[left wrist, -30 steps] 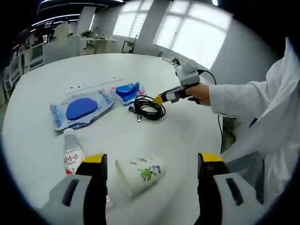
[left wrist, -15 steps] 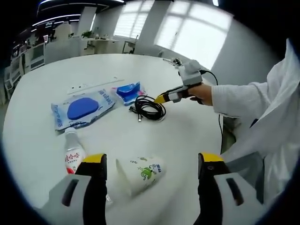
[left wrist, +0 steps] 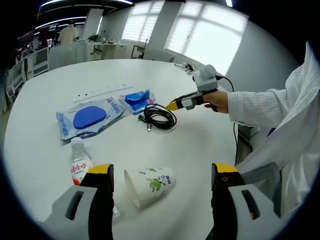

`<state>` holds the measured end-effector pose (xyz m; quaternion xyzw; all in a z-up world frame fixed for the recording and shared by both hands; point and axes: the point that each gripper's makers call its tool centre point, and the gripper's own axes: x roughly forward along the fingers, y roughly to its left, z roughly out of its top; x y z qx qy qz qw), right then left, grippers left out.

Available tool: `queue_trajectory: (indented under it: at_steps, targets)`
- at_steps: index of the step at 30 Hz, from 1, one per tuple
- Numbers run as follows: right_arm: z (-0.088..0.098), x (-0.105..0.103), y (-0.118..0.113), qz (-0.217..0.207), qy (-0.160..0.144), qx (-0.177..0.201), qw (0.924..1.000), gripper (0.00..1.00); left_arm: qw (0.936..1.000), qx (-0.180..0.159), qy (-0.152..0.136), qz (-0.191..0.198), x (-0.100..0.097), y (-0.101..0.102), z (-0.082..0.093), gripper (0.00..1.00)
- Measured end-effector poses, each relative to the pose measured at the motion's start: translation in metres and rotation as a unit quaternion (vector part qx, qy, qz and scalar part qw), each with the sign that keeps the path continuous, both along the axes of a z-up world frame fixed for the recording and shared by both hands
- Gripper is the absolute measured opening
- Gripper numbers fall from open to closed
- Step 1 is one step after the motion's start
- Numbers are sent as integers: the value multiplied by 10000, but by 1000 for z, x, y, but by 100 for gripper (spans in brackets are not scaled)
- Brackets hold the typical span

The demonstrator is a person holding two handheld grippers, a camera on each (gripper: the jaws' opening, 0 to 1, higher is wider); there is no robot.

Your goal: Arrange the tabletop items into an orderly group along one side of the table until the central work area is clear of visible clutter.

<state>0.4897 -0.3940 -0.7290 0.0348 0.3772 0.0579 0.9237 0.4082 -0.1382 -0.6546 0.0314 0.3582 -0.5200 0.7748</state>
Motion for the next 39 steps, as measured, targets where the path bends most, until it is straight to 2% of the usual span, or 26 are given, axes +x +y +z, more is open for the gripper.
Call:
queue_trajectory:
  at_steps: [9,21,26,31,39]
  targets:
    - [11,1,3,68,-98,13,9999,36,10000,6,-50,-4,0,2,5,82]
    - [28,0,10,257,-280,-27,9993,43,9999,-6,-134,31,3,8,13,82]
    - [36,-3,16,373,-297,-19,9989,46,9998,-5,-161,72,3,13,15,82]
    - [48,-2,23,445,-451,65,9980,49,9997,0,-192,115,3,19,18,83]
    - [57,-5,27,533,-505,72,9973,53,9994,-63,-239,232,5,27,25,83]
